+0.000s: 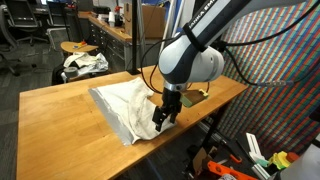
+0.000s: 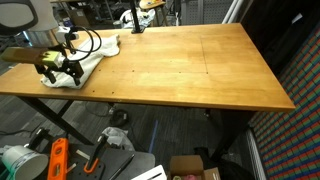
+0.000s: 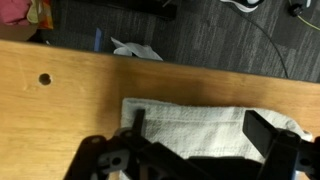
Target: Fold the cloth
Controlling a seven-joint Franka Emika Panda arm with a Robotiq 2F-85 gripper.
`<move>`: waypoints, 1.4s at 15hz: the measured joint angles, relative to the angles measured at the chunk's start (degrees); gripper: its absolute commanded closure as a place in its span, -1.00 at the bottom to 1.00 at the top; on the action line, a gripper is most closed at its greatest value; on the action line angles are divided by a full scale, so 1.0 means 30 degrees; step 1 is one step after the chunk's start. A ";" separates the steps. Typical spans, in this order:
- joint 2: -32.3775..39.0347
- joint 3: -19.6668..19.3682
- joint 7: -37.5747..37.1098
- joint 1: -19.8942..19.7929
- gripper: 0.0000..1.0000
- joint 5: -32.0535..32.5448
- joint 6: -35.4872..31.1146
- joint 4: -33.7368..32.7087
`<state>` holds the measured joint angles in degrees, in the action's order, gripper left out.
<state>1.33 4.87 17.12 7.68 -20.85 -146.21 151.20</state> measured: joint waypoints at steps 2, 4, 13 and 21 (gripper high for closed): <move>0.0358 0.0000 0.0000 -0.0237 -1.00 0.0000 -0.0281 -0.0198; 0.0690 -0.0001 0.0000 -0.0558 -1.00 0.0000 -0.0575 -0.0460; 0.2052 -0.0024 -0.0013 -0.1911 -1.00 0.0227 -0.0590 -0.1645; 0.1365 -0.0087 -0.0001 -0.2605 -1.00 0.0368 0.1109 -0.2643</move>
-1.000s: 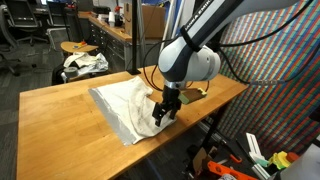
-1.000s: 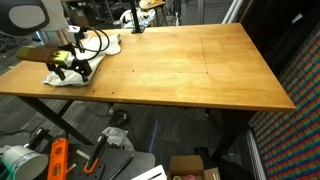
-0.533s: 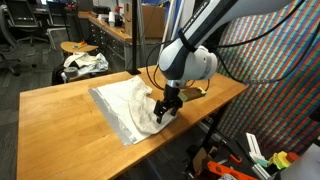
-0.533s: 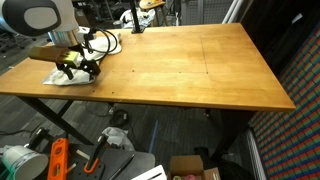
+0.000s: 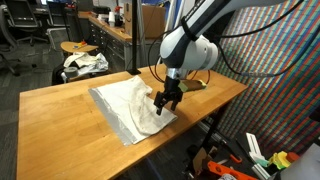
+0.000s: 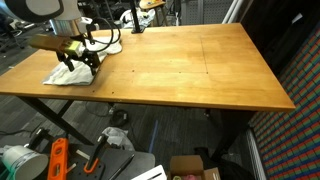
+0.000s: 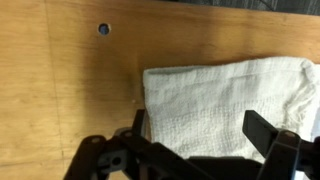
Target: Fold the cloth
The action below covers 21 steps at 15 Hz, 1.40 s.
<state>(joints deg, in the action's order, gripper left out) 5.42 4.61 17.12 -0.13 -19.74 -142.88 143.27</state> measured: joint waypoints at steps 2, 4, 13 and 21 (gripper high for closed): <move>-0.0614 -0.0205 -0.0002 -0.0179 -1.00 -0.0053 0.1014 -0.0662; -0.1055 -0.0471 -0.0031 -0.0282 -1.00 -0.0448 0.1507 -0.1475; 0.2147 -0.0951 -0.1799 -0.0433 -1.00 -0.3802 0.1170 -0.7209; 0.7217 -0.1003 -0.3890 -0.1394 -1.00 -0.3019 0.0617 -1.2133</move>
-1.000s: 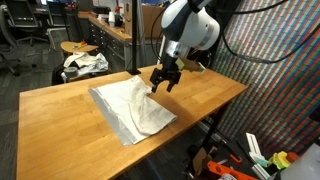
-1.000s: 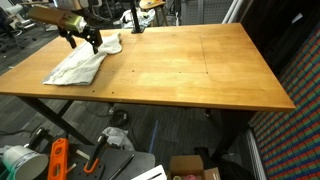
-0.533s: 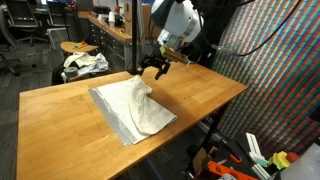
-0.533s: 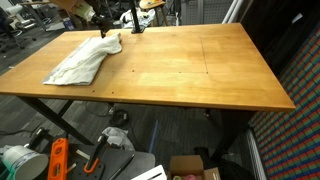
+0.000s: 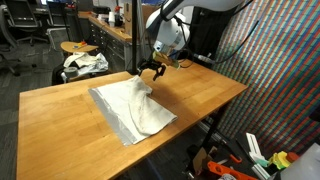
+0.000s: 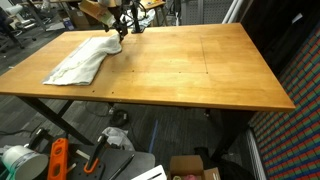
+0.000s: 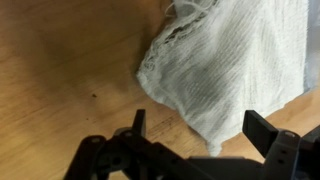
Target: Fold the cloth
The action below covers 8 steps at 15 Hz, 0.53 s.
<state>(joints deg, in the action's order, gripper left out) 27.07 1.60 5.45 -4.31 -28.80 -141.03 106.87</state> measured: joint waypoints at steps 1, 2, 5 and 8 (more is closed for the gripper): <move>0.0512 -0.0004 -0.0094 -0.0204 -1.00 0.0158 0.0052 -0.0452; 0.0969 -0.0003 -0.0144 -0.0388 -1.00 0.0250 0.0104 -0.0841; 0.2142 0.0005 -0.0215 -0.0830 -1.00 0.0489 0.0706 -0.1809; 0.2867 0.0135 -0.0214 -0.1110 -0.41 0.0501 0.1561 -0.2426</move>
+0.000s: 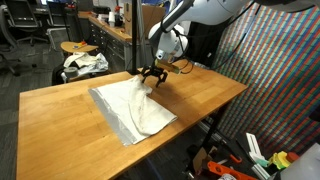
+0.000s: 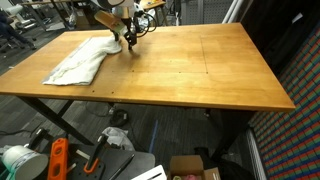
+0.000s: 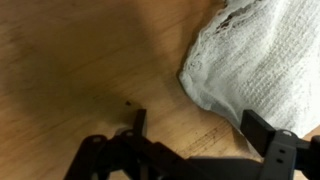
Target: Fold the cloth
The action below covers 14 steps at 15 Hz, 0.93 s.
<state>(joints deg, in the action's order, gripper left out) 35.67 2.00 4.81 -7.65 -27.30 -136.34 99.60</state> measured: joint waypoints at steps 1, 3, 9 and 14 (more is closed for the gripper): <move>0.0123 0.0018 0.0000 -0.0038 -0.39 0.0013 0.0184 -0.0137; 0.0200 0.0054 0.0010 -0.0109 -0.07 0.0018 0.0761 -0.0346; 0.0204 0.0390 0.0181 -0.0357 0.71 0.0018 0.2941 -0.0517; 0.0204 0.0416 0.0479 -0.0574 0.73 0.0017 0.4830 -0.0673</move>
<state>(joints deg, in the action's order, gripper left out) 36.28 3.25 6.24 -9.37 -27.24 -121.85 97.58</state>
